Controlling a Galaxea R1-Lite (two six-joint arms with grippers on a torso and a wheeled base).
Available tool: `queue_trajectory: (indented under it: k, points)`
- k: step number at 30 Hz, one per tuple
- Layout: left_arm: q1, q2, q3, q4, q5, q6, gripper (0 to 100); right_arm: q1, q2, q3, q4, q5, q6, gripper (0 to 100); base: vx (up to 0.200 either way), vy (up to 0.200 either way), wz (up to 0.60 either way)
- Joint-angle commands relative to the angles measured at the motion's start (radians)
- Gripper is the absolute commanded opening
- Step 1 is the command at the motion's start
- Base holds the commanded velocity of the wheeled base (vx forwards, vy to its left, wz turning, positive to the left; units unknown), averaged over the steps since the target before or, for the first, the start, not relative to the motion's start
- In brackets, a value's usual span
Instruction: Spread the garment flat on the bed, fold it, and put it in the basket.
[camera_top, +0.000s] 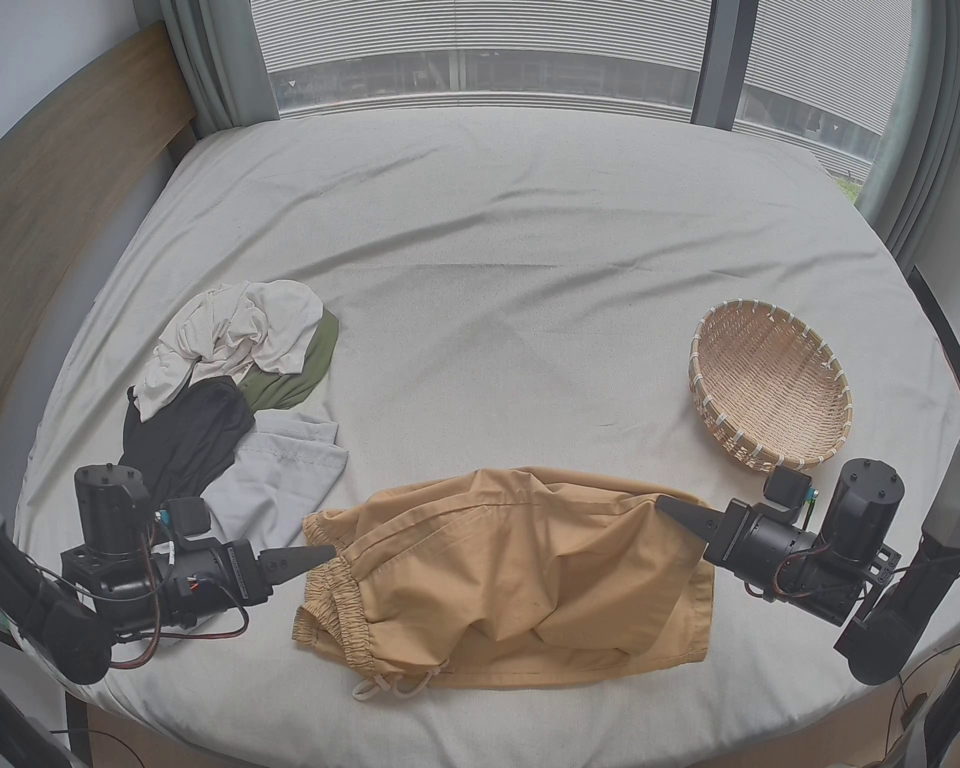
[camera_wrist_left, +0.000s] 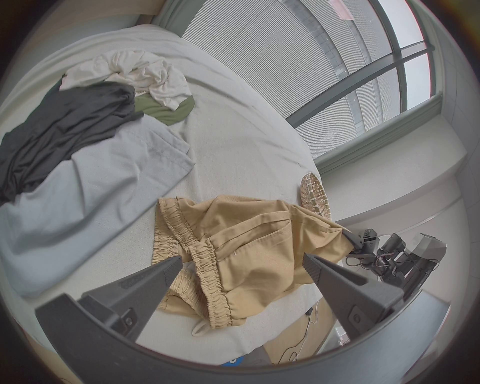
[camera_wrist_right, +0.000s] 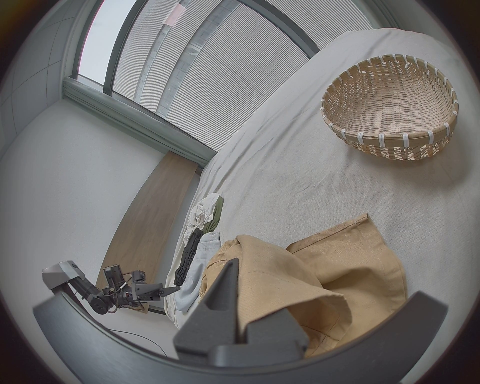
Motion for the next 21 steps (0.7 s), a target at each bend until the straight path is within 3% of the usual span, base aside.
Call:
queue_trajectory:
  k: [1, 6, 13, 21]
  points:
    - [-0.027, 0.132, 0.009, -0.043, 0.0, -0.029, 100, -0.001, -0.001, -0.007, -0.001, -0.001, 0.0, 0, 0.0, 0.0, 0.0]
    - [-0.079, 0.159, 0.006, -0.055, 0.0, -0.08, 100, -0.001, -0.001, -0.009, -0.001, -0.001, 0.002, 0, 0.0, 0.0, 0.0]
    - [-0.089, 0.221, -0.003, -0.119, 0.003, -0.088, 100, 0.001, -0.001, -0.009, -0.001, -0.002, 0.002, 0, 0.0, 0.0, 0.0]
    - [-0.106, 0.386, -0.003, -0.322, 0.05, -0.091, 100, 0.002, -0.003, -0.012, -0.001, -0.002, 0.0, 0, 0.0, 0.0, 0.0]
